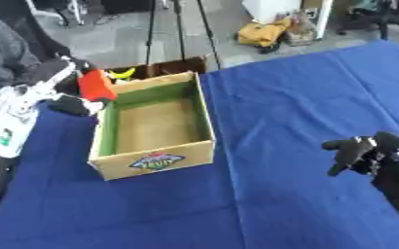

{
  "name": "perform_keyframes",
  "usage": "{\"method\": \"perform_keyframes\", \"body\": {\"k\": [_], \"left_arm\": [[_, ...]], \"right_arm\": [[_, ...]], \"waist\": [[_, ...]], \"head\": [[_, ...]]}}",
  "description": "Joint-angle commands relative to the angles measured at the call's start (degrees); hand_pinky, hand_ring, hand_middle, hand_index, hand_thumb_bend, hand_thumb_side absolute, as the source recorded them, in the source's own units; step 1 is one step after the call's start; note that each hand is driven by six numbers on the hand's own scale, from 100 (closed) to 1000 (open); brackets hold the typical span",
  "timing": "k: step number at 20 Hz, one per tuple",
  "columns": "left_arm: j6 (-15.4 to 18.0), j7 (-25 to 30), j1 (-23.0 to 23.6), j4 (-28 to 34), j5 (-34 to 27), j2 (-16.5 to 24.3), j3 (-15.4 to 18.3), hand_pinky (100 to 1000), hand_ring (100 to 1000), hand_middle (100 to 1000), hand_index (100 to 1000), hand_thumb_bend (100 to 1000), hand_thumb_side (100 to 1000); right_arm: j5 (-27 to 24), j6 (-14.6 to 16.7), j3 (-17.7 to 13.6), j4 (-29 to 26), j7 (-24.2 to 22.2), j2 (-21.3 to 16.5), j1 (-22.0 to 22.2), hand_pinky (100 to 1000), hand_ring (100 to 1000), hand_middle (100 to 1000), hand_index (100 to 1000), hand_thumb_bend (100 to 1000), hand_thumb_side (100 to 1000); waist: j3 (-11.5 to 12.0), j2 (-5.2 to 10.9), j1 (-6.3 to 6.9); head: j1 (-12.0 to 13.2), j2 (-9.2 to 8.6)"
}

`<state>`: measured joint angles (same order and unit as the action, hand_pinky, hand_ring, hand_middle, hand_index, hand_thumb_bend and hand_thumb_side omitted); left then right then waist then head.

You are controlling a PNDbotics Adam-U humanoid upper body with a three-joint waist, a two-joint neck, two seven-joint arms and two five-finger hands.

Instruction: Pick up objects on the table and place them in the box.

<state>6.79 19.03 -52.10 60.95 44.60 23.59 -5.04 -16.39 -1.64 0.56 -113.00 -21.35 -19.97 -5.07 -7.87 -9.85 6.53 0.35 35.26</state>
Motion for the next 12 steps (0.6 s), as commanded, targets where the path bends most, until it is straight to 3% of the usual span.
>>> {"method": "perform_keyframes", "body": {"k": [1,9,12], "left_arm": [[0.2,0.9,-1.5,0.5,2.0,-1.7,-1.0,480,460,451,617,100,242],[0.1,-0.2,0.1,-5.5,8.8,-6.2,-1.1,514,493,484,660,100,217],[0.5,-0.3,0.5,-6.6,9.9,-6.4,-1.3,546,522,522,700,100,284]], "right_arm": [[-0.6,0.0,0.3,-0.4,-0.6,-0.8,-0.8,578,830,542,548,100,870],[-0.8,-0.3,0.4,-0.3,-0.8,-0.9,-1.4,578,830,543,548,100,871],[-0.9,-0.3,0.4,-0.3,-0.9,-0.9,-1.4,578,830,543,548,100,871]], "waist": [[-0.5,0.89,-0.29],[-1.5,0.76,0.16],[-1.4,0.77,0.18]], "head": [[0.6,0.02],[1.1,-0.16],[0.9,-0.19]]}}
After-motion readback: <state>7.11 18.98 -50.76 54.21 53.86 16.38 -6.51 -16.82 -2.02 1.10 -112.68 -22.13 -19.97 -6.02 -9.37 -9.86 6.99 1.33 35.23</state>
